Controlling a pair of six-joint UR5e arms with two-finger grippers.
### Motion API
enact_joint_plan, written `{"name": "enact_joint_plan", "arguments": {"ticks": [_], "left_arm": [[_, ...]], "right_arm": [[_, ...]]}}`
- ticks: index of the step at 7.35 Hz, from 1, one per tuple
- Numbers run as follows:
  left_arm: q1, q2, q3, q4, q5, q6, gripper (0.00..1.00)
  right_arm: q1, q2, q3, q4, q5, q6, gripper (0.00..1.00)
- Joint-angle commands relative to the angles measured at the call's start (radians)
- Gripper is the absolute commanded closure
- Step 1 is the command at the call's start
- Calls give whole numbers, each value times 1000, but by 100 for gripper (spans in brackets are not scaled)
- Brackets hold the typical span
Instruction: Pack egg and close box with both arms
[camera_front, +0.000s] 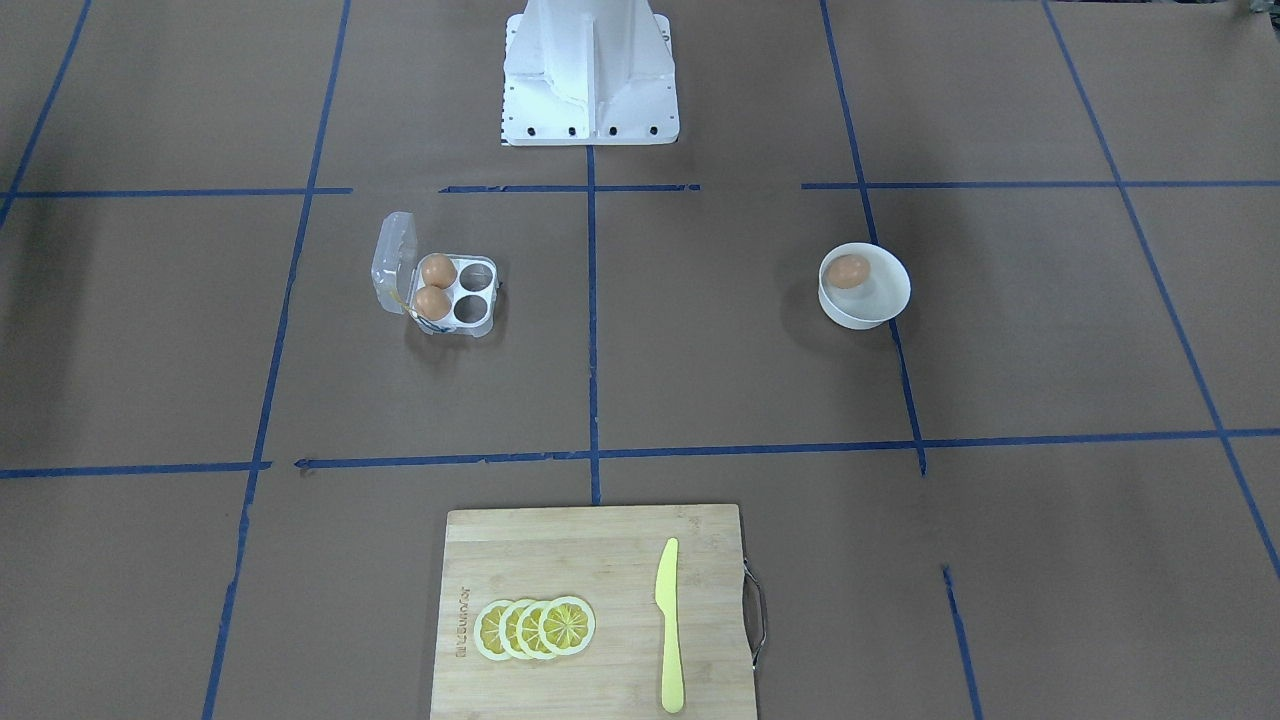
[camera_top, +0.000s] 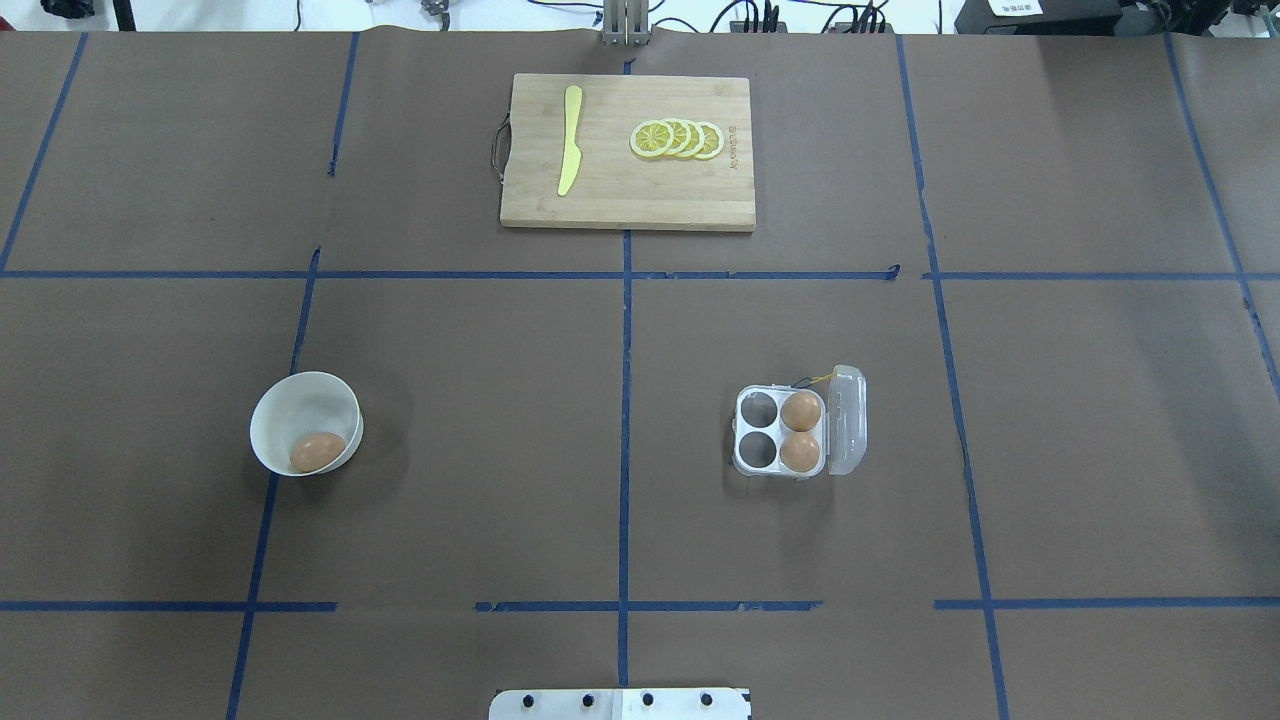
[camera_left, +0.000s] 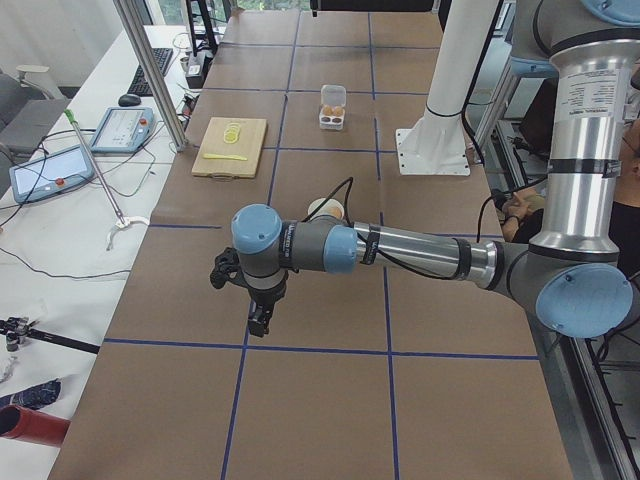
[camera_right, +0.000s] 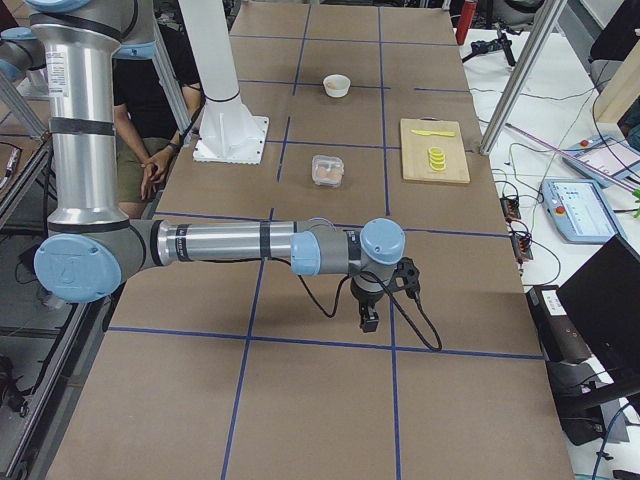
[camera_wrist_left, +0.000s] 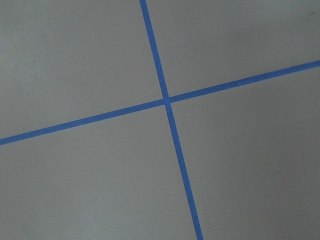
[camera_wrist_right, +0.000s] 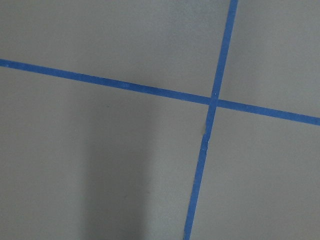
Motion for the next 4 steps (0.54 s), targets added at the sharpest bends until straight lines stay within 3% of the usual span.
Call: {"name": "enact_joint_plan", "arguments": {"ticks": [1, 4], "left_arm": [[119, -1, -4, -69, -63, -63, 0], [408, -3, -50, -407, -61, -257, 0]], "right_arm": [[-2, 2, 1, 0, 5, 4, 0], [-9, 4, 10, 1, 7, 4, 0]]}}
